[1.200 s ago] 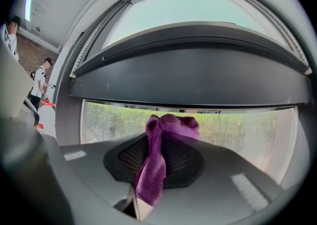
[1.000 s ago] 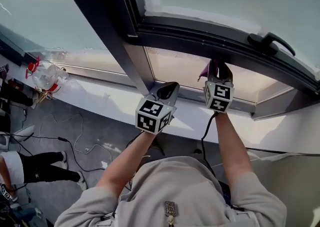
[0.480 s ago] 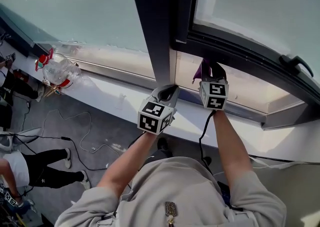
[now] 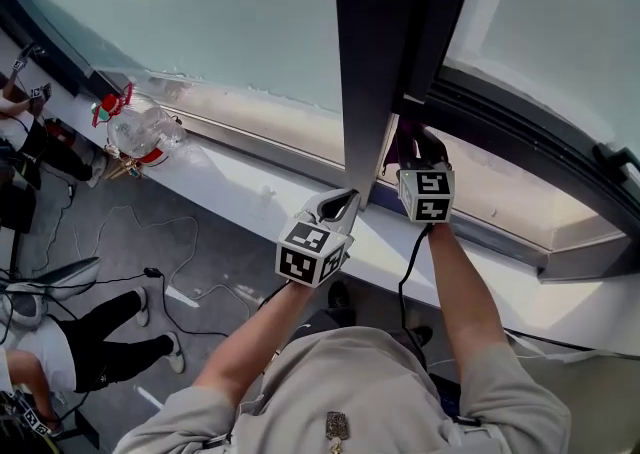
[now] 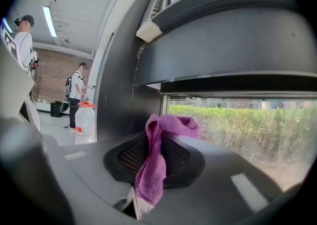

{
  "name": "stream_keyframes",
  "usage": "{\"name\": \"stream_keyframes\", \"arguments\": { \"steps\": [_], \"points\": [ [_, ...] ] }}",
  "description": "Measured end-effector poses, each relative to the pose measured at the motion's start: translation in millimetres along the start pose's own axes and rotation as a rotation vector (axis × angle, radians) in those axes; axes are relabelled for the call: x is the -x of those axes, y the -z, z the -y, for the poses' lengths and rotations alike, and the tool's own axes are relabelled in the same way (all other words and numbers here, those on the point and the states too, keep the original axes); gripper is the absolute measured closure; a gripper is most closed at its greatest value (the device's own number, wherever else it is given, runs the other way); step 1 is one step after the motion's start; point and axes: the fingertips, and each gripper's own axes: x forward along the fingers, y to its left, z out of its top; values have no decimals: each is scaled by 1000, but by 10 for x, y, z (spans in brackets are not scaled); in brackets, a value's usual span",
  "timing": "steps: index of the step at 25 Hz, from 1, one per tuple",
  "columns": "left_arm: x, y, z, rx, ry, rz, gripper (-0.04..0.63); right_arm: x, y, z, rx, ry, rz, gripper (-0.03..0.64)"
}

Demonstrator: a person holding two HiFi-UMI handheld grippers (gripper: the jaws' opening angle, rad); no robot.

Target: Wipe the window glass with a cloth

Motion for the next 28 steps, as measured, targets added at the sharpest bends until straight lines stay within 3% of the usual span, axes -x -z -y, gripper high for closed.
{"name": "stream_keyframes", "arguments": {
  "steps": [6, 10, 19, 28],
  "points": [
    [-58, 148, -54, -39, -3, -39, 594, -59, 57, -98, -32, -167, 67, 518],
    [-317, 262, -93, -56, -13, -62, 595, -31, 330, -77, -44, -176, 50, 518],
    [-881, 511, 331, -80, 8, -79, 594, 310, 827, 520, -23, 35, 86, 519],
    [-1366, 630, 998, -94, 131, -113, 595, 1059, 969, 1401, -66, 233, 114, 520]
  ]
}}
